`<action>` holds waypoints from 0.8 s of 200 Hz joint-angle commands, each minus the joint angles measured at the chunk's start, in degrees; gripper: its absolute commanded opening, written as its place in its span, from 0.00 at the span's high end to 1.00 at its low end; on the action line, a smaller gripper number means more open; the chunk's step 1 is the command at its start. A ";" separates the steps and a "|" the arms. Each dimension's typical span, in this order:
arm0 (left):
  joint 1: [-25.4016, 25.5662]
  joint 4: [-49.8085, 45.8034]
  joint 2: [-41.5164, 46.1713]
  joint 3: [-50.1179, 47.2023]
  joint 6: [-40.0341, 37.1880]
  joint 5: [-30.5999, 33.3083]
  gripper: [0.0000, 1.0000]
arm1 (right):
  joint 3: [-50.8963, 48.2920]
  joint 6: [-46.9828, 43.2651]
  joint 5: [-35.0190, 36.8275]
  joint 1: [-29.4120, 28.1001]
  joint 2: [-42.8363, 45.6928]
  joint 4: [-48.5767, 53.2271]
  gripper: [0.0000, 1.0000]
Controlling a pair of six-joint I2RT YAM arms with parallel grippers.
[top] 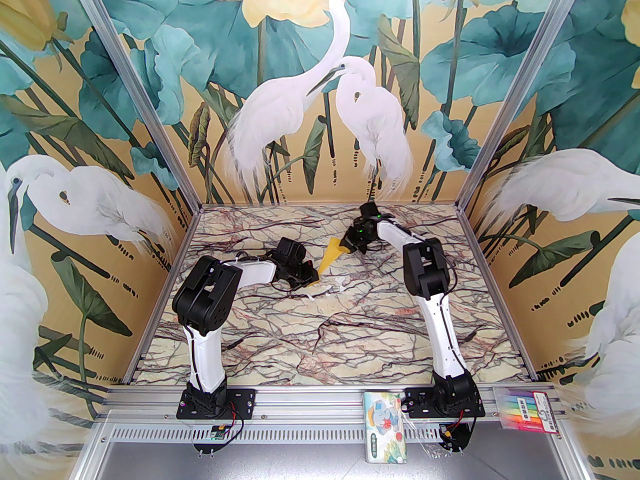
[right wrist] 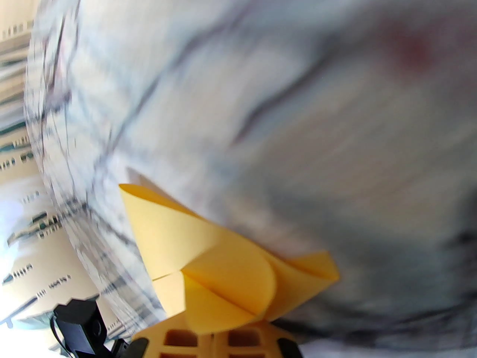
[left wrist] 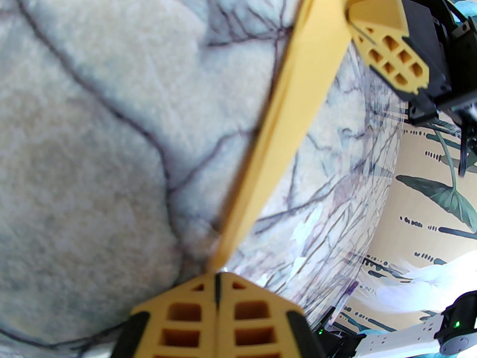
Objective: Fold a paper plane with a square sheet of paper (fold left side to right side)
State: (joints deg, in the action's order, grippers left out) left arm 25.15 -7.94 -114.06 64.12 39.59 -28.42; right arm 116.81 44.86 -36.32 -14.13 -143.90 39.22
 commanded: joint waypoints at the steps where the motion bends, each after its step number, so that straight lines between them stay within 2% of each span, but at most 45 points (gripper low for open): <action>1: 0.54 -11.02 -4.11 -3.74 -1.01 1.67 1.00 | -1.50 0.11 6.88 1.25 -1.65 2.03 1.00; 50: 0.06 -12.43 3.43 0.18 -0.61 0.46 1.00 | -4.71 -3.16 5.97 -0.66 0.23 2.70 1.00; 78: -0.54 -12.51 6.88 4.99 -2.13 -0.55 0.91 | -7.91 -4.81 5.56 -1.50 1.73 2.13 1.00; 120: -0.07 -9.09 -3.44 17.41 -1.05 -3.98 0.92 | -10.03 -5.06 5.65 -1.60 2.46 1.05 1.00; 160: 1.94 -11.40 -12.28 26.94 -1.09 -2.52 0.94 | -10.69 -4.81 4.92 -1.60 2.92 0.05 1.00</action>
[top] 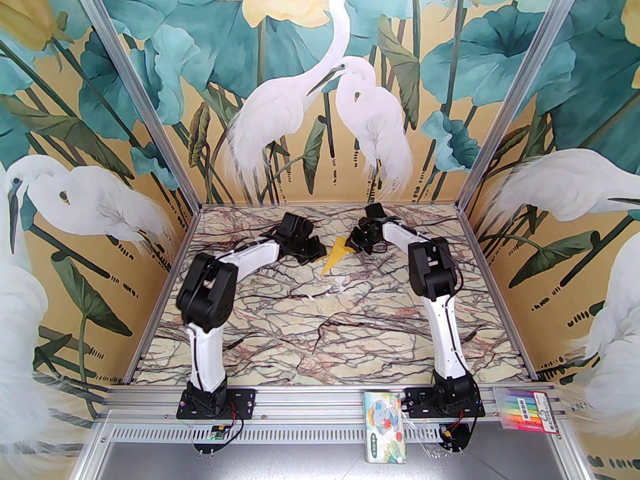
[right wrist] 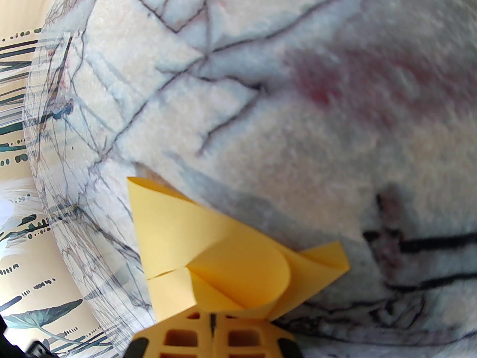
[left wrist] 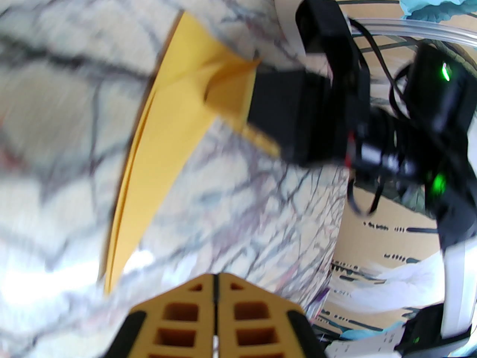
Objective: Fold a paper plane with a square sheet of paper (fold left side to right side)
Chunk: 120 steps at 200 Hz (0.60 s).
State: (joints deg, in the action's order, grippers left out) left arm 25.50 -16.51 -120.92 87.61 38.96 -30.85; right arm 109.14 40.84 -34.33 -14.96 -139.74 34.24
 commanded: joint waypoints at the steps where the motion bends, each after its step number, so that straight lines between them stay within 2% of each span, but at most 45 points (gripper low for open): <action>1: 1.63 -2.91 -5.62 3.62 -0.46 0.08 0.94 | -3.08 -0.78 2.94 -0.77 -1.23 5.00 1.00; 45: 1.75 -2.40 -10.47 7.42 1.77 2.21 0.95 | -3.76 -0.85 2.21 -0.77 -0.63 4.59 1.00; 72: 2.01 -7.05 -12.73 9.62 2.38 6.44 0.95 | -4.24 -0.74 2.05 -0.75 -0.18 4.09 1.00; 97: 2.01 -13.63 -14.76 10.83 3.19 10.42 1.00 | -4.16 -0.93 1.78 -0.69 0.08 3.84 1.00; 120: 2.01 -17.18 -17.56 10.57 4.00 9.89 1.00 | -4.32 -0.50 1.09 0.00 0.00 2.73 1.00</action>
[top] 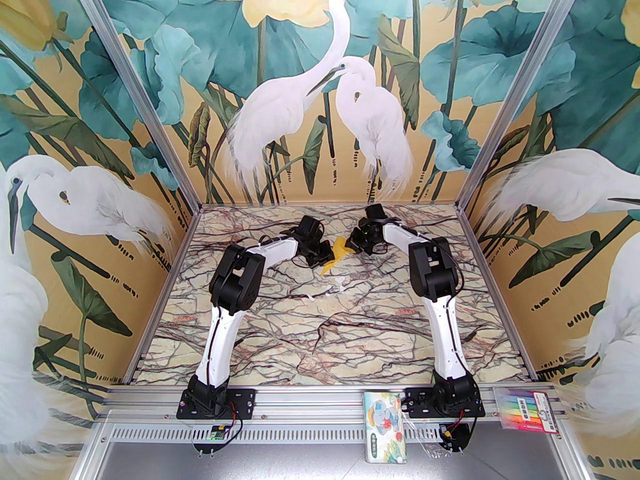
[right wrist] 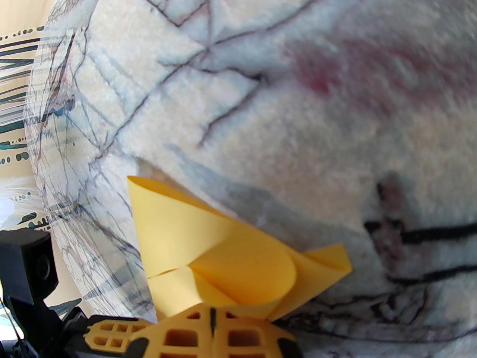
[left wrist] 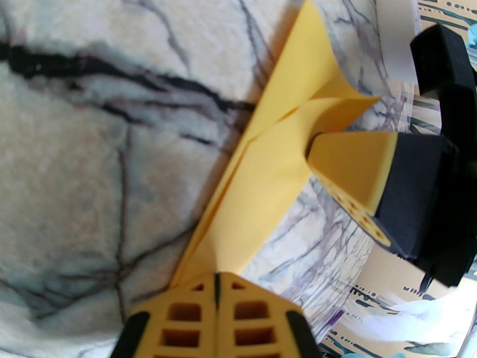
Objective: Fold a paper plane with a square sheet of paper (fold left side to right side)
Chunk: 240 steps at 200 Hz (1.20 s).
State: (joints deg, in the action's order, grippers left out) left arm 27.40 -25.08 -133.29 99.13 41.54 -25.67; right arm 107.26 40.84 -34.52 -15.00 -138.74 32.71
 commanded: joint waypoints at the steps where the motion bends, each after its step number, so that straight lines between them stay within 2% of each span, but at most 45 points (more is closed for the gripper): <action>1: 0.11 -8.64 -5.25 -0.99 1.47 4.65 1.00 | -2.42 -0.50 1.25 0.10 -0.96 4.19 1.00; 22: 0.28 -9.13 -4.85 -2.63 1.89 4.70 1.00 | -3.24 0.22 0.27 1.17 -0.75 2.01 1.00; 88: 0.99 -16.61 -6.28 0.82 0.85 4.69 1.00 | -2.20 2.40 0.58 5.24 -1.13 0.38 1.00; 240: 1.00 -16.08 -6.20 0.32 0.03 3.43 1.00 | 7.50 4.42 6.22 9.06 -5.63 4.15 1.00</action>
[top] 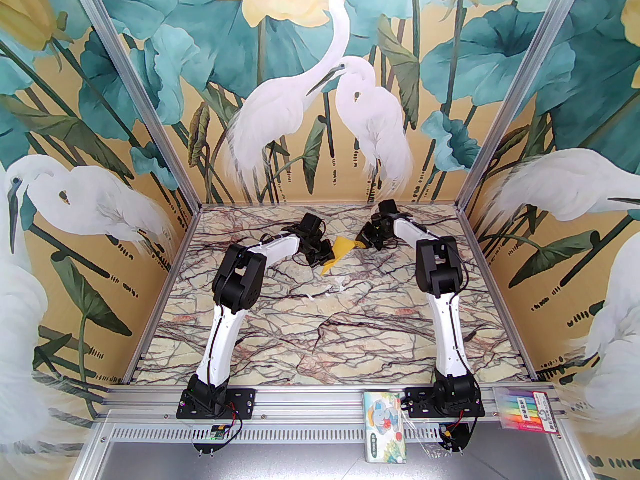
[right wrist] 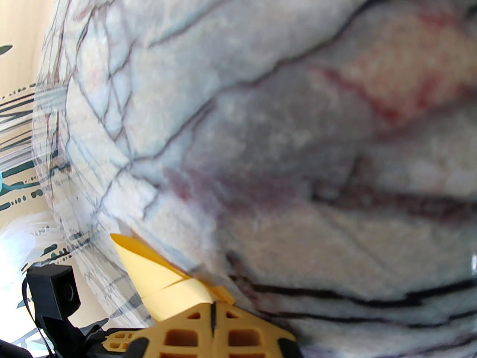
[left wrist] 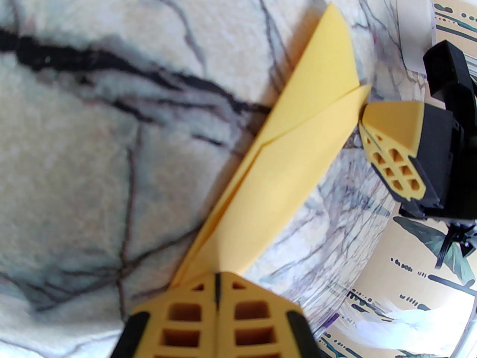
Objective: Fold a paper plane with a square sheet of paper (fold left side to right side)
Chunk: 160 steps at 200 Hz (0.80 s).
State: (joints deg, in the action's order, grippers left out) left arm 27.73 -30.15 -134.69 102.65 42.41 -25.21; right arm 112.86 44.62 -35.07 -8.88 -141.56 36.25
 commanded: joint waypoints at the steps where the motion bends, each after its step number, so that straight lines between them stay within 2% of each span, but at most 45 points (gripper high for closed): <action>1: 0.62 -10.99 -4.75 -3.22 -0.84 2.98 1.00 | 1.96 0.64 6.77 3.01 -2.78 0.59 1.00; 52: 0.66 -11.08 -4.67 -2.88 -1.02 2.59 1.00 | 1.78 -0.50 5.58 3.66 -1.51 -0.04 1.00; 94: 0.45 -9.35 0.54 -0.10 -0.51 1.45 1.00 | -5.49 -4.17 7.27 1.49 8.49 0.37 0.98; 103: 0.27 -8.74 1.86 0.96 -0.49 1.01 0.95 | -7.75 -4.36 7.30 0.72 10.63 -0.18 0.94; 118: -0.19 -7.40 4.42 2.06 -0.41 0.28 0.85 | -11.00 -4.79 8.14 -0.77 13.37 -0.35 0.82; 143: -1.54 -4.62 9.17 1.19 -0.75 -0.47 0.61 | -13.82 -4.72 10.05 -3.74 15.91 1.09 0.65; 160: -2.71 -1.58 12.65 -2.14 -1.43 -0.77 0.48 | -14.40 -3.64 10.88 -5.93 16.39 1.82 0.57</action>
State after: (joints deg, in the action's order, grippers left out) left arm 26.98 -34.22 -129.69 103.02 42.33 -25.26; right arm 100.03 40.69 -26.81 -11.38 -127.04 36.51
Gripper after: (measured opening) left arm 0.466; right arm 0.391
